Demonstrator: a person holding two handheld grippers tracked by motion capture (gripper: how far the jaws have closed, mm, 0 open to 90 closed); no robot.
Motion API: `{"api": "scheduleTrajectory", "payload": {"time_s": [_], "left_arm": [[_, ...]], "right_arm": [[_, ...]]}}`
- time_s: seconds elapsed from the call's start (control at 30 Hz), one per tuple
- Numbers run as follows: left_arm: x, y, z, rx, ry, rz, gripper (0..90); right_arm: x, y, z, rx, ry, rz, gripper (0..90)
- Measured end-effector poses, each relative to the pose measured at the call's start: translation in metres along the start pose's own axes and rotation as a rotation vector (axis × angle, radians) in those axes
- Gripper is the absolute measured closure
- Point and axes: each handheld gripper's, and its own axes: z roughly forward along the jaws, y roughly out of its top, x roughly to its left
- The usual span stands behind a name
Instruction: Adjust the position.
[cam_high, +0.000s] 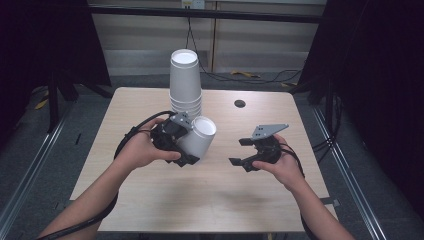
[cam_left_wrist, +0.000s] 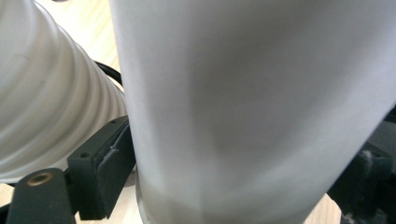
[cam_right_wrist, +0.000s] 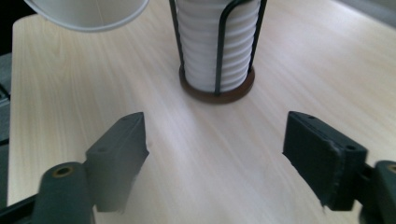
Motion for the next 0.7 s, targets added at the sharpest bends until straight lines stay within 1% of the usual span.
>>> {"api": "scheduleTrajectory", "payload": {"time_s": [0.03,0.1,0.13,0.17,0.2,0.37,0.47,0.53,0.63,0.67,0.7], "left_arm": [[0.000,0.000,0.001,0.009,-0.001,0.003,13.3],[0.000,-0.001,0.003,0.016,0.000,0.008,13.3],[0.000,-0.002,0.003,0.014,0.000,0.007,13.3],[0.000,-0.003,0.004,0.010,-0.003,-0.005,13.3],[0.001,-0.003,0.005,0.019,-0.004,0.005,13.3],[0.000,-0.004,0.009,0.037,-0.005,0.002,13.3],[0.000,-0.004,0.012,0.053,-0.008,0.012,13.2],[-0.001,-0.004,0.014,0.058,-0.007,0.011,13.2],[-0.001,-0.003,0.018,0.081,-0.006,0.027,13.2],[-0.001,-0.003,0.019,0.080,-0.009,0.022,13.2],[-0.001,-0.003,0.020,0.085,-0.010,0.028,13.2]], "right_arm": [[0.000,0.000,0.000,0.017,0.007,0.000,24.1],[0.001,0.000,0.000,0.033,0.010,-0.009,24.4],[0.001,0.000,0.000,0.037,0.005,-0.014,24.1],[0.001,0.000,0.000,0.041,0.003,-0.017,23.4],[0.001,0.000,0.000,0.046,0.000,-0.017,22.8],[0.001,0.001,-0.001,0.059,-0.009,-0.023,21.9],[0.001,0.000,-0.002,0.067,0.005,-0.025,22.7],[0.001,0.000,-0.002,0.075,0.011,-0.032,22.7],[0.001,0.000,-0.002,0.083,0.014,-0.030,22.7],[0.001,0.000,-0.003,0.087,0.021,-0.031,22.7],[0.001,0.000,-0.003,0.091,0.023,-0.031,22.7]]}}
